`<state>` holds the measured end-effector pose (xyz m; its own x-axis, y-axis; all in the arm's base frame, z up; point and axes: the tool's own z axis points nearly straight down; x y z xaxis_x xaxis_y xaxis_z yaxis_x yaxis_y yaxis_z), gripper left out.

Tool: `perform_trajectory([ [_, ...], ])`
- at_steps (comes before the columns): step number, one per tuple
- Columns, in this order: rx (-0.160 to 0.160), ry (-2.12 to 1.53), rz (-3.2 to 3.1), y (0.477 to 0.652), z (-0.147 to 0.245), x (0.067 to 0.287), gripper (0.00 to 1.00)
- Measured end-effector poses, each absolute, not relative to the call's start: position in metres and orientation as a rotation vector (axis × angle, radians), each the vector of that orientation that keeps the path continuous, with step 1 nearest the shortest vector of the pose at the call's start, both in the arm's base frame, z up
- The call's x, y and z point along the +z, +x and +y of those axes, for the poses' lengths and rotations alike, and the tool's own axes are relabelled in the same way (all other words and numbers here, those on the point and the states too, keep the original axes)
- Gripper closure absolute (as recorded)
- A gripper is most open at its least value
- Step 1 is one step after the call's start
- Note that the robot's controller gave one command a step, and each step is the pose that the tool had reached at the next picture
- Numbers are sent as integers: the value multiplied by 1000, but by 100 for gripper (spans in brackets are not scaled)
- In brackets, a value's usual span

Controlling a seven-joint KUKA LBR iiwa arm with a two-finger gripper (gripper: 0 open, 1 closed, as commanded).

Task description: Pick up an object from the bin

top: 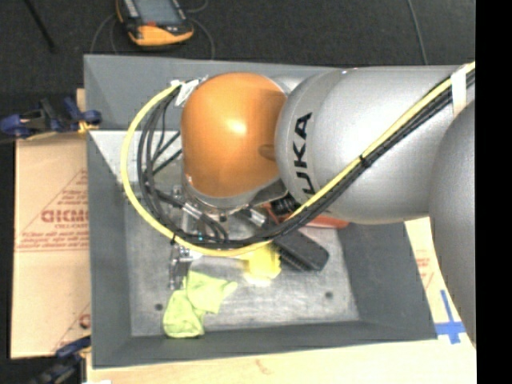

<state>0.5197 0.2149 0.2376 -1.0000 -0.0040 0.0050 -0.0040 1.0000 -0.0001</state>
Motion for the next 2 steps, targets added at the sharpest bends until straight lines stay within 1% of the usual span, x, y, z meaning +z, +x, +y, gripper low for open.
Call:
perform_trajectory([
  [1, -3, -1, -3145, 522, 214, 242, 0],
  [2, -2, 263, -3135, 509, 195, 194, 0],
])
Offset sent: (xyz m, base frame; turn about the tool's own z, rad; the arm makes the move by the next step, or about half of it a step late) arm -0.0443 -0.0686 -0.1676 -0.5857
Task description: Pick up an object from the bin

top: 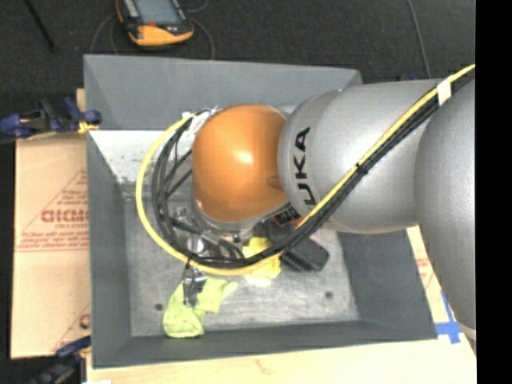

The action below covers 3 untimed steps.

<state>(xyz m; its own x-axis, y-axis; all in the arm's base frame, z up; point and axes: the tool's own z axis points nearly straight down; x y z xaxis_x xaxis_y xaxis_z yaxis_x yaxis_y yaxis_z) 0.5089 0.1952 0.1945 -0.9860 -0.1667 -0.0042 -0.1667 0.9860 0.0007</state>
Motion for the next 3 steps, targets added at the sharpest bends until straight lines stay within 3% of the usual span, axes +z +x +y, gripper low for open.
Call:
perform_trajectory([
  [1, 0, -787, 3039, 496, 149, 163, 0],
  [2, 0, -961, 2986, 512, 141, 140, 0],
  [3, -1, -1188, 2905, 506, 149, 97, 0],
])
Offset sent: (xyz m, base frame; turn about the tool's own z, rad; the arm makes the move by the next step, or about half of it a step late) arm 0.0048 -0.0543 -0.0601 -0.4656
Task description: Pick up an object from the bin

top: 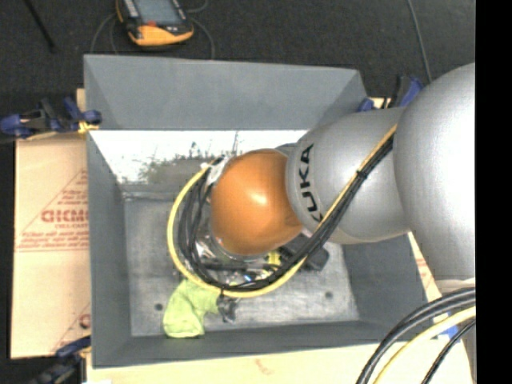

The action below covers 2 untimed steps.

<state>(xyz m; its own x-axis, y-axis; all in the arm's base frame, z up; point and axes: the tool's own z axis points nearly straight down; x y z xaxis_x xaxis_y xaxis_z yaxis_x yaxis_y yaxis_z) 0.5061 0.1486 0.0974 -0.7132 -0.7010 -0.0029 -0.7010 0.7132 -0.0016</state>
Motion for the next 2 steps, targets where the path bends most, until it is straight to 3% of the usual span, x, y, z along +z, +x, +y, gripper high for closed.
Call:
perform_trajectory([
  [1, 1, -1356, 2828, 519, 146, 73, 100],
  [2, 1, -1356, 2828, 519, 146, 73, 100],
])
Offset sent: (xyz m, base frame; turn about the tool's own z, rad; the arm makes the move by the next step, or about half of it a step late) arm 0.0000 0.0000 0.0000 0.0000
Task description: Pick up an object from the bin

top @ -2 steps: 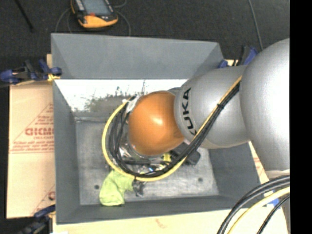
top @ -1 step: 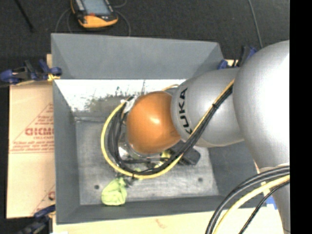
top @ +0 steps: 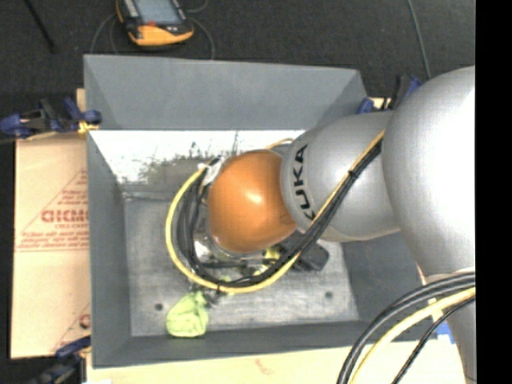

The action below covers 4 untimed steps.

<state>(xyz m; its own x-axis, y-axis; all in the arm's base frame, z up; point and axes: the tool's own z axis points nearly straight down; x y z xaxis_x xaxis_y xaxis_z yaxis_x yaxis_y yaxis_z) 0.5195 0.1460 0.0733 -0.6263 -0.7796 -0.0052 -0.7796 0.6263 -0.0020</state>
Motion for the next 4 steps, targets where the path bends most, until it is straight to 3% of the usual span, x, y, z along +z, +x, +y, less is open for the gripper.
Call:
perform_trajectory([
  [2, 3, -1355, 2833, 518, 146, 80, 100],
  [4, 0, -1352, 2832, 519, 145, 111, 100],
])
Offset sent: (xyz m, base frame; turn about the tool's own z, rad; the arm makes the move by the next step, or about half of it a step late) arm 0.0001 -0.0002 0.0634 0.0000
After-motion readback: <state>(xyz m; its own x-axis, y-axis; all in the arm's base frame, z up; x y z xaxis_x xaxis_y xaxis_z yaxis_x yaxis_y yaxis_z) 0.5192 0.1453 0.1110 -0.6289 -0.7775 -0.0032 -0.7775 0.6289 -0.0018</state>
